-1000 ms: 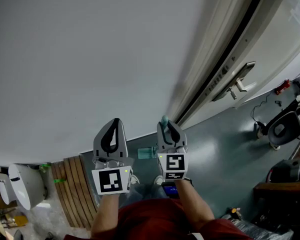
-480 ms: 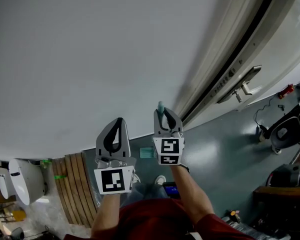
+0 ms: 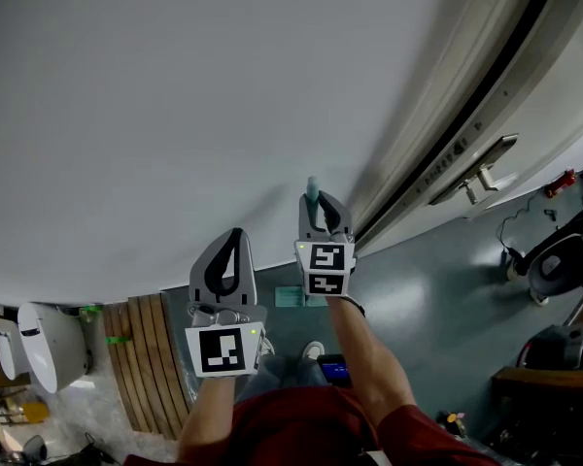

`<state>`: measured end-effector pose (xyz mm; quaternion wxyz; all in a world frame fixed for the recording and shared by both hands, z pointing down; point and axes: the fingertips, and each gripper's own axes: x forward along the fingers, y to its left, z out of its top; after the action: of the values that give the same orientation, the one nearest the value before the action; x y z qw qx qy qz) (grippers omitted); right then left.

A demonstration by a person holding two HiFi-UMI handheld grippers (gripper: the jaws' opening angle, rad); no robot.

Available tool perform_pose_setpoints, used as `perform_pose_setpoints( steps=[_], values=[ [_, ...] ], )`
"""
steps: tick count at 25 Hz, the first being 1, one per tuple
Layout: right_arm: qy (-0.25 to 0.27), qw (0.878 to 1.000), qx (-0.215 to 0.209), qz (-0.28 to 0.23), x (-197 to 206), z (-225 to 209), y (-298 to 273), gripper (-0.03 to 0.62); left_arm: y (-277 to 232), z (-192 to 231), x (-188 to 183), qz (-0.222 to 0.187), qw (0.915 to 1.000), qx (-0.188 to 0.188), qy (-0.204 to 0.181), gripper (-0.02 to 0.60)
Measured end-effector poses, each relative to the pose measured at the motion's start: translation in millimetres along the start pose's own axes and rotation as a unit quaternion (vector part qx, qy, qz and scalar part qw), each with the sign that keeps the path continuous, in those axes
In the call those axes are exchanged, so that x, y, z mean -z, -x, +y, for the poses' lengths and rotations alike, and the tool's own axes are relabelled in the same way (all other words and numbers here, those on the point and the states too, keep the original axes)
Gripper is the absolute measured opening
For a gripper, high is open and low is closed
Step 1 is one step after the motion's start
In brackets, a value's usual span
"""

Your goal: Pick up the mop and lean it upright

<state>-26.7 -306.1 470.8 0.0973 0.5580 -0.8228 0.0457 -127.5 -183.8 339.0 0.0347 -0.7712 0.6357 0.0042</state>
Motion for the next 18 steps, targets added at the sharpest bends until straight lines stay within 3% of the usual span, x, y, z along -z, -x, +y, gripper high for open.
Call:
perform_pose_setpoints(
  steps=[18],
  values=[
    [0.009, 1.000, 0.003, 0.013, 0, -4, -20, 0.108, -3, 0, 10, 0.010, 0.9999, -0.002, 0.001, 0.012]
  ],
)
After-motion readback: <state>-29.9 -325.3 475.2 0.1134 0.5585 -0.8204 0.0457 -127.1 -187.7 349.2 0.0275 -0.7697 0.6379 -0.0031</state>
